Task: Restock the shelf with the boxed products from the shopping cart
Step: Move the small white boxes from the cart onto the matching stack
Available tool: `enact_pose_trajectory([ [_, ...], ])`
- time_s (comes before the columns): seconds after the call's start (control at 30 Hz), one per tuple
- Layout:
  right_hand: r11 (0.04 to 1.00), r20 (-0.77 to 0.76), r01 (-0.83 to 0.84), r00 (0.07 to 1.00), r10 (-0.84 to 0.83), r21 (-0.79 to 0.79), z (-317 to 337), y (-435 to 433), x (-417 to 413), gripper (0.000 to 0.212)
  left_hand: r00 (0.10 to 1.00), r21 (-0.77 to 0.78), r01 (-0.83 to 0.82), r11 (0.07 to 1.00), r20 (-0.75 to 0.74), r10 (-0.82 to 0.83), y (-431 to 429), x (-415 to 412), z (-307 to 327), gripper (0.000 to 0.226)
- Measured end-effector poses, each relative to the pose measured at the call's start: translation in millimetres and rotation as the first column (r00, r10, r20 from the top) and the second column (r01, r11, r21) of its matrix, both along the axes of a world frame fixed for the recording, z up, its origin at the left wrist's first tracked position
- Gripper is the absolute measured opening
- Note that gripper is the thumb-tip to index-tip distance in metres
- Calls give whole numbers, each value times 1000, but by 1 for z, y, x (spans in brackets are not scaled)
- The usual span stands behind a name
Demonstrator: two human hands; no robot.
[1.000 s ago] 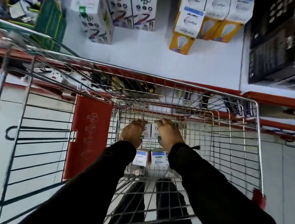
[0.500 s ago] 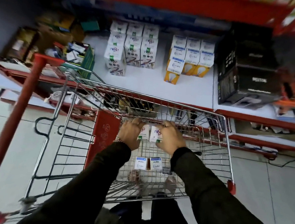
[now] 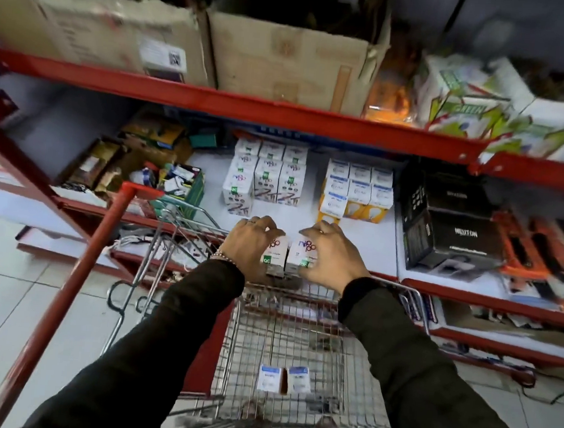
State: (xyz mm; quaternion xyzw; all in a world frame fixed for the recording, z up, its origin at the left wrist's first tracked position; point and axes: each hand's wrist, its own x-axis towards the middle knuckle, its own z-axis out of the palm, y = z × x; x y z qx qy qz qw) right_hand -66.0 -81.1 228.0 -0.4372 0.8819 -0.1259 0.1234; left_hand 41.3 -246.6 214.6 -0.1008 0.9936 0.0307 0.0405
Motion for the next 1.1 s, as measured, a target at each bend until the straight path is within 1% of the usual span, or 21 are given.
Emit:
enact_pose_trajectory([
  [0.17, 1000, -77, -30, 997, 29, -9, 15, -31, -30, 80, 1000, 66, 12, 998, 28, -14, -30, -16, 10, 72],
  [0.23, 999, -88, -41, 995, 41, -1, 19, -41, -42, 80, 1000, 94, -2, 996, 0, 2, -44, -24, 16, 71],
  [0.3, 999, -101, -44, 994, 44, 1, 21, -50, -53, 80, 999, 90, -12, 996, -47, 16, -57, -34, 22, 71],
  [0.4, 999, -101, -33, 994, 33, 0, 17, -67, -69, 79, 998, 6, -23, 1000, -62, 24, -75, -56, 24, 74],
  [0.5, 1000, -82, -13, 997, 14, 17, 2, -85, -80, 75, 999, -69, -33, 997, 8, 34, -86, -81, 12, 73],
  [0.6, 1000, -62, 13, 998, -11, 24, -20, -103, -88, 69, 996, -135, -40, 990, 76, 51, -88, -102, -5, 65],
  [0.67, 999, -56, 28, 998, -26, 35, -35, -112, -89, 65, 993, -142, -63, 988, 90, 77, -87, -109, -17, 61],
  [0.83, 998, -63, 61, 996, -59, 28, -58, -124, -93, 57, 990, -98, -134, 986, 30, 137, -88, -113, -39, 63],
  [0.97, 998, -69, 62, 996, -62, -5, -65, -124, -95, 50, 986, -31, -165, 986, -16, 165, -91, -113, -41, 62],
  [1.1, 998, -101, 57, 993, -59, -22, -72, -117, -95, 56, 986, -5, -157, 988, -47, 157, -90, -110, -42, 61],
])
